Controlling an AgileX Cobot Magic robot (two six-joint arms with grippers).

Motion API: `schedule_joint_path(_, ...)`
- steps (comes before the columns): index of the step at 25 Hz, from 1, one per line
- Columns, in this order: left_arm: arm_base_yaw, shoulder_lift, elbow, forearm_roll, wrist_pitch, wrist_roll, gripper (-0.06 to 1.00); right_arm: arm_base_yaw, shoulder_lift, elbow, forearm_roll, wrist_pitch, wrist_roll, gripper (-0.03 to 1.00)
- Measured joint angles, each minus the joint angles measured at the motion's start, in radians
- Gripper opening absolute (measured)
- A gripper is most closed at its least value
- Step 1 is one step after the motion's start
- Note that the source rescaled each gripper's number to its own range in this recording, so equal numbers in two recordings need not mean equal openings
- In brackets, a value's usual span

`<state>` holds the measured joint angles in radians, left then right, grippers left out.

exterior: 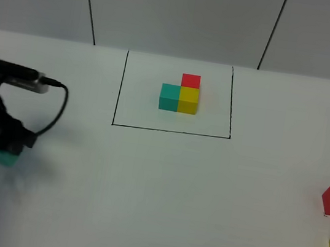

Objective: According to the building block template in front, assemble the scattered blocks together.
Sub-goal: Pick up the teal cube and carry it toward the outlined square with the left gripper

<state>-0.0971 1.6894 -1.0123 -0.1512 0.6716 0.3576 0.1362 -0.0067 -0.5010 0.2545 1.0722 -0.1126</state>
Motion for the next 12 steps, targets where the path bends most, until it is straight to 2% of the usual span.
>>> schedule_joint_path(3,-0.123,0.01,-0.097,-0.113,0.12,0.278,0.02,0.0,0.0,0.0,0.0,0.0,0.0,0.76)
schedule_joint_path(4,-0.17,0.016,-0.125,-0.129,0.151,0.343,0.02,0.0,0.0,0.0,0.0,0.0,-0.001,0.76)
schedule_joint_path(6,-0.26,0.032,-0.17,-0.126,0.182,0.407,0.02,0.0,0.0,0.0,0.0,0.0,-0.001,0.76)
schedule_joint_path(8,-0.337,0.057,-0.21,-0.079,0.19,0.427,0.02,0.0,0.0,0.0,0.0,0.0,-0.001,0.76)
schedule_joint_path(12,-0.475,0.124,-0.278,0.083,0.203,0.434,0.02,0.0,0.0,0.0,0.0,0.0,-0.001,0.76)
